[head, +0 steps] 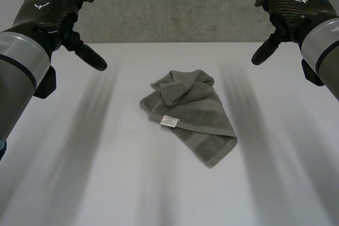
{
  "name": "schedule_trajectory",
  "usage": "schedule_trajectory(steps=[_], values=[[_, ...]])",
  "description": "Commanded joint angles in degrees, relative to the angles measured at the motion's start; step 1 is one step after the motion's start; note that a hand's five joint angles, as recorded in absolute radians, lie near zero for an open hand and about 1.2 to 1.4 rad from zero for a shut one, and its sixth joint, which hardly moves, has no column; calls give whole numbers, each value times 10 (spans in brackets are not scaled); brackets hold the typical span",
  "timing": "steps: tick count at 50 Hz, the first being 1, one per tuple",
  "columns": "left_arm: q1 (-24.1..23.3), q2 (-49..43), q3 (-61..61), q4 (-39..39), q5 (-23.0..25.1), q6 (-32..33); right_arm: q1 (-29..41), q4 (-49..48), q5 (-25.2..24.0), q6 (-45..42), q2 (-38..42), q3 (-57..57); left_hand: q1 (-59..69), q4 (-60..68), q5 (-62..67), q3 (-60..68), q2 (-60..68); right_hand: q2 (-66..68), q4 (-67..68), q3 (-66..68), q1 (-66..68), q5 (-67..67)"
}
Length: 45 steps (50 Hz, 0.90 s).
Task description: Fold the towel.
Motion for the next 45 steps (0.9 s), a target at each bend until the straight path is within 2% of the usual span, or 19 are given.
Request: schedule_trajectory(steps=[1,16,24,26,30,37,42,43,45], values=[[0,-6,1,1,0,1,-4,-3,11,-3,1,-1,-35,-33,-31,-26,-33,-38,-42,-35,-30,-33],[0,-6,0,2,3,2,-11,-3,11,-2,1,0,-35,-33,-31,-26,-33,-38,-42,-35,-30,-33],[0,-19,-7,8,5,3,-1,6,-25,-31,11,12,-35,-33,-31,-26,-33,-38,-42,-35,-30,-33],[0,-42,-10,22,11,5,5,18,-52,-74,45,24,-35,-33,-31,-26,-33,-38,-42,-35,-30,-33],[0,-82,-12,45,26,5,21,16,-70,-106,81,24,-33,-32,-29,-24,-31,-38,-42,-35,-30,-33],[2,-172,-10,79,58,6,67,-56,-86,-101,184,-20,-33,-32,-29,-24,-31,-38,-42,-35,-30,-33],[8,-250,-4,119,88,6,94,-157,-90,-101,314,-92,-30,-28,-26,-21,-28,-38,-42,-35,-30,-33],[8,-250,-4,119,88,6,94,-157,-90,-101,314,-92,-30,-28,-26,-21,-28,-38,-42,-35,-30,-33],[10,-275,-6,138,99,12,110,-168,-85,-101,394,-166,-28,-27,-24,-19,-26,-26,-30,-23,-18,-21]])
